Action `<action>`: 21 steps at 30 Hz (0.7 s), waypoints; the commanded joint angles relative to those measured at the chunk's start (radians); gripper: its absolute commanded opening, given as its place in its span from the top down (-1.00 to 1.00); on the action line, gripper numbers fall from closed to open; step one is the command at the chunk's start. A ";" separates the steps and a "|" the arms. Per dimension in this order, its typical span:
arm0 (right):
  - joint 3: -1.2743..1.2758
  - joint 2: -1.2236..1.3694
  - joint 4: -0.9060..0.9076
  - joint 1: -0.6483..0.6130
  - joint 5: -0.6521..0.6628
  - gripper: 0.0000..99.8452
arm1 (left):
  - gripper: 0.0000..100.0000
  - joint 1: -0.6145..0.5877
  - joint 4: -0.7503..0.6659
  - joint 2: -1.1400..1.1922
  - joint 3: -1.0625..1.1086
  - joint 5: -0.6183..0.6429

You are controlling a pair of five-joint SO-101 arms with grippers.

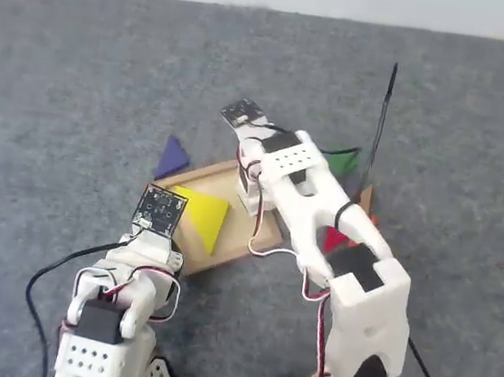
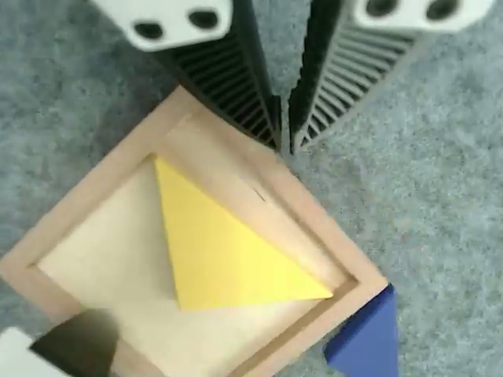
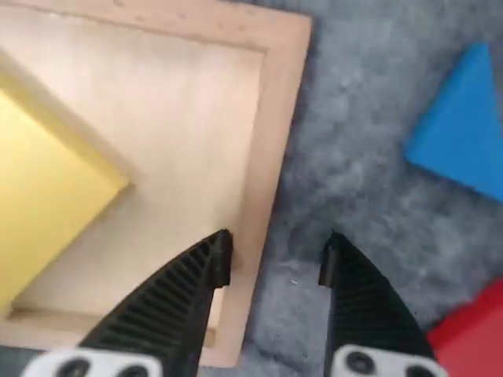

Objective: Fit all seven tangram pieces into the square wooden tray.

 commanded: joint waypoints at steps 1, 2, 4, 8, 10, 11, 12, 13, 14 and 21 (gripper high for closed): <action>0.114 -0.088 -0.047 0.033 -0.012 0.98 | 0.96 0.000 0.002 -0.017 -0.010 -0.002; 0.153 -0.120 -0.056 0.033 -0.012 0.95 | 0.96 0.000 0.002 -0.017 -0.010 -0.002; 0.239 -0.193 -0.073 0.039 -0.015 0.91 | 0.96 0.000 0.002 -0.017 -0.010 -0.002; 0.445 -0.380 -0.151 0.124 -0.014 0.94 | 0.96 0.000 0.002 -0.017 -0.010 -0.002; 0.534 -0.469 -0.188 0.180 -0.008 0.94 | 0.96 0.000 0.002 -0.017 -0.010 -0.002; 0.569 -0.509 -0.202 0.199 -0.006 0.94 | 0.96 0.000 0.002 -0.017 -0.010 -0.002; 0.600 -0.544 -0.209 0.211 -0.006 0.94 | 0.96 0.000 0.002 -0.017 -0.010 -0.002; 0.618 -0.582 -0.217 0.211 -0.006 0.94 | 0.96 0.000 0.002 -0.017 -0.010 -0.002; 0.623 -0.611 -0.214 0.200 -0.006 0.93 | 0.96 0.000 0.002 -0.017 -0.010 -0.002; 0.637 -0.722 -0.180 0.045 -0.005 0.63 | 0.96 0.000 0.002 -0.017 -0.010 -0.002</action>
